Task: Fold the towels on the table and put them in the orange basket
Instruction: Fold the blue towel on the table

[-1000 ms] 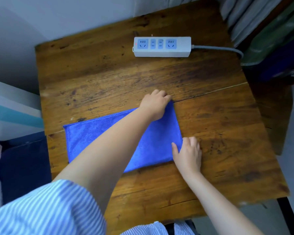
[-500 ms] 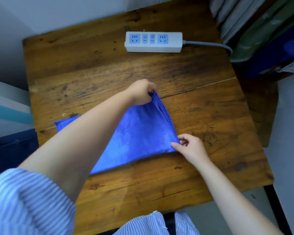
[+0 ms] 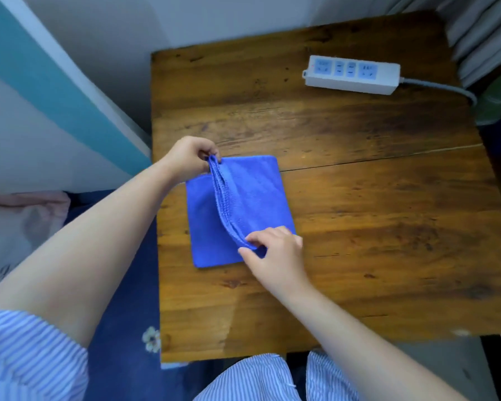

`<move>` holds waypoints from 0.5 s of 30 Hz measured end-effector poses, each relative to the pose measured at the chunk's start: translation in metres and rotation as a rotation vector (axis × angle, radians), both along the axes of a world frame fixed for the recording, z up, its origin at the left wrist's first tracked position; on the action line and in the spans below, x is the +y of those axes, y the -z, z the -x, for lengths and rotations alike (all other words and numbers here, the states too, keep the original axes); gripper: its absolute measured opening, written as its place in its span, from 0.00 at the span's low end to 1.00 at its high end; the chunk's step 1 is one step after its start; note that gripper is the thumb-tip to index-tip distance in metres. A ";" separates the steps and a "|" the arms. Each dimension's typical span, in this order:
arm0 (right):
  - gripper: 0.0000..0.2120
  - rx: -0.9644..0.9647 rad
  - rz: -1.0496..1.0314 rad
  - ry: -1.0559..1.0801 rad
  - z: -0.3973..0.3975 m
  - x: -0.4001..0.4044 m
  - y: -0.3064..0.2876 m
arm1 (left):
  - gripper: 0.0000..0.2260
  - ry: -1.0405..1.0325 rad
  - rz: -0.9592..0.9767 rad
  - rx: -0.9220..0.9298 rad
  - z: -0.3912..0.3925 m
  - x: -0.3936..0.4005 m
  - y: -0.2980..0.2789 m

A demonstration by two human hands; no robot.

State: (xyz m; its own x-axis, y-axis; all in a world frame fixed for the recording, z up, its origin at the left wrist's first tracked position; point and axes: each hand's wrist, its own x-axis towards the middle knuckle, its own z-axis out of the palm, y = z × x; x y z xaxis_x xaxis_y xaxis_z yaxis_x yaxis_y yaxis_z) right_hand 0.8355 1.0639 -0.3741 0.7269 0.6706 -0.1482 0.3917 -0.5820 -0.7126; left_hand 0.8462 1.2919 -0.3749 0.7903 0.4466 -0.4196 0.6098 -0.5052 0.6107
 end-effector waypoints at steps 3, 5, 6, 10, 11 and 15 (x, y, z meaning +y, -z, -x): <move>0.07 0.010 -0.007 -0.039 0.037 0.024 0.016 | 0.16 -0.071 0.007 0.002 0.022 0.015 0.011; 0.11 0.130 0.073 -0.077 0.051 0.035 0.027 | 0.13 -0.116 0.018 0.008 0.036 0.023 0.019; 0.13 0.179 0.121 -0.111 0.055 0.037 0.034 | 0.10 -0.154 0.039 0.013 0.043 0.024 0.023; 0.13 0.113 0.030 -0.234 0.060 0.031 0.047 | 0.16 -0.422 0.290 0.078 0.070 0.025 0.039; 0.13 0.128 -0.023 -0.200 0.054 0.025 0.046 | 0.17 -0.478 0.356 0.081 0.073 0.020 0.042; 0.14 0.071 -0.101 -0.072 0.022 0.008 0.032 | 0.18 -0.574 0.471 0.051 0.084 0.000 0.048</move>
